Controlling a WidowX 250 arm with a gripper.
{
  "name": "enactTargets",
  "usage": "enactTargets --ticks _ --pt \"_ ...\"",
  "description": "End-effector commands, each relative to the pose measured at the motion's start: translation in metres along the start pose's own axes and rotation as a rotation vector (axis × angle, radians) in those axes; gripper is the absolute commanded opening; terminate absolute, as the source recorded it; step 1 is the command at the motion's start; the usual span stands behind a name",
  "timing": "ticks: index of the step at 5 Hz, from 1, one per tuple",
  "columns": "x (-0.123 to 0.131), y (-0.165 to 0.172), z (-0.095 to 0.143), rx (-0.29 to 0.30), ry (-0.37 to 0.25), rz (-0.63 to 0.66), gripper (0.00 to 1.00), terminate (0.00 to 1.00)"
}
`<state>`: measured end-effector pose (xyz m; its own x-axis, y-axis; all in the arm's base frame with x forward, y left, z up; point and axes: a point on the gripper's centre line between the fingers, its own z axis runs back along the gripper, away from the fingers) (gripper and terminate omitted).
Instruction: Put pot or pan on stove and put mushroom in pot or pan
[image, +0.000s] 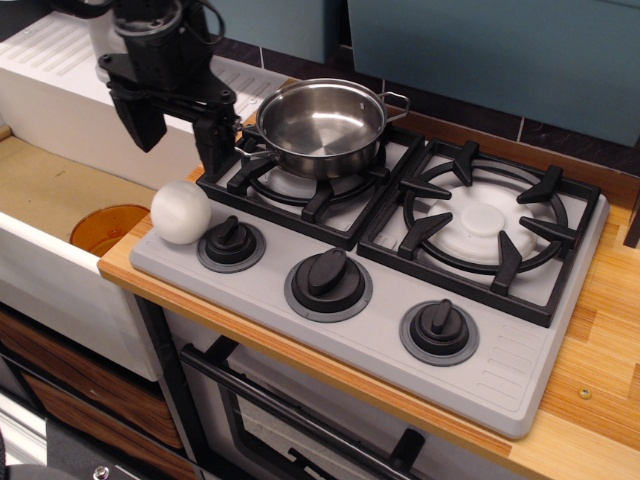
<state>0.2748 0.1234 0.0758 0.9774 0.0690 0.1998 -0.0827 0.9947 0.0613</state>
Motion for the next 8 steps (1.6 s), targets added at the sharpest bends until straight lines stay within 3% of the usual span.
enactTargets --ticks 1,4,8 --pt "0.002 0.009 -0.001 -0.01 -0.028 0.006 1.0 0.0" --pt "-0.007 0.011 -0.017 -0.048 0.0 0.035 1.0 0.0" --pt "-0.026 -0.005 -0.037 -0.056 -0.03 0.089 1.0 0.0"
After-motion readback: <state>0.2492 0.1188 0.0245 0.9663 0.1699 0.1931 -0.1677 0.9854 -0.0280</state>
